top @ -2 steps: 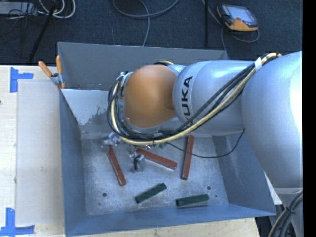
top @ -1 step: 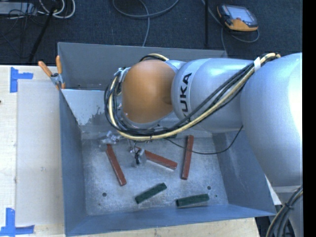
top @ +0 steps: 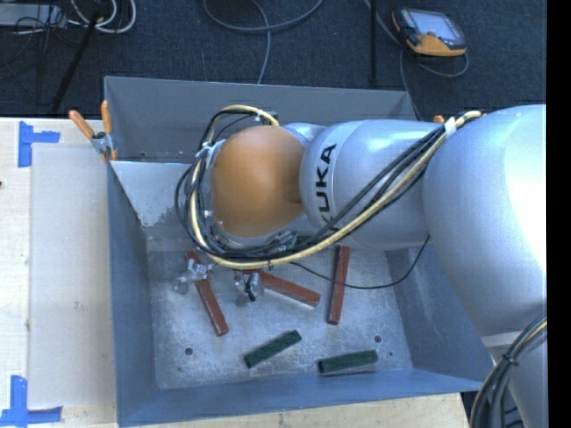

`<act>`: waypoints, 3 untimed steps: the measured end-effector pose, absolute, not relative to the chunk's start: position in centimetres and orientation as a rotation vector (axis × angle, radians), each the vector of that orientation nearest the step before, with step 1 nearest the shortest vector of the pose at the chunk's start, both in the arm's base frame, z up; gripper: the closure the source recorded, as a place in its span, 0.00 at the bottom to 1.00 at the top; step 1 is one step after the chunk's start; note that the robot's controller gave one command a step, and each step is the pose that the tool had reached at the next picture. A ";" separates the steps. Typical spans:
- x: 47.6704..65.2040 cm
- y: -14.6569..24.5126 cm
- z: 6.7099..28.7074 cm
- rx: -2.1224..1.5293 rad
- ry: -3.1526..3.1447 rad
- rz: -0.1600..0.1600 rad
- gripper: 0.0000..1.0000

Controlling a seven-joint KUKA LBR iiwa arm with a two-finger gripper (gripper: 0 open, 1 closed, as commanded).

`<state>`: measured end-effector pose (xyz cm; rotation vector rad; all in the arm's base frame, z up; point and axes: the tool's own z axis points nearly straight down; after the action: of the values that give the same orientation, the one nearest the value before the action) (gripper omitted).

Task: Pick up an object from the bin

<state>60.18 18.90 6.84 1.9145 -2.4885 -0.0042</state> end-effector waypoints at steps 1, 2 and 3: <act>60.2 18.9 6.8 1.909 -2.495 -0.005 0.00; 60.2 18.9 6.8 1.908 -2.496 -0.004 1.00; 60.2 19.0 6.9 1.901 -2.502 -0.005 1.00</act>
Offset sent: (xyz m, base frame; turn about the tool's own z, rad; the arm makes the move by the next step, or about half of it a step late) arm 0.0000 0.0000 0.0000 0.0000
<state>60.17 18.98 6.92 1.9007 -2.5017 -0.0052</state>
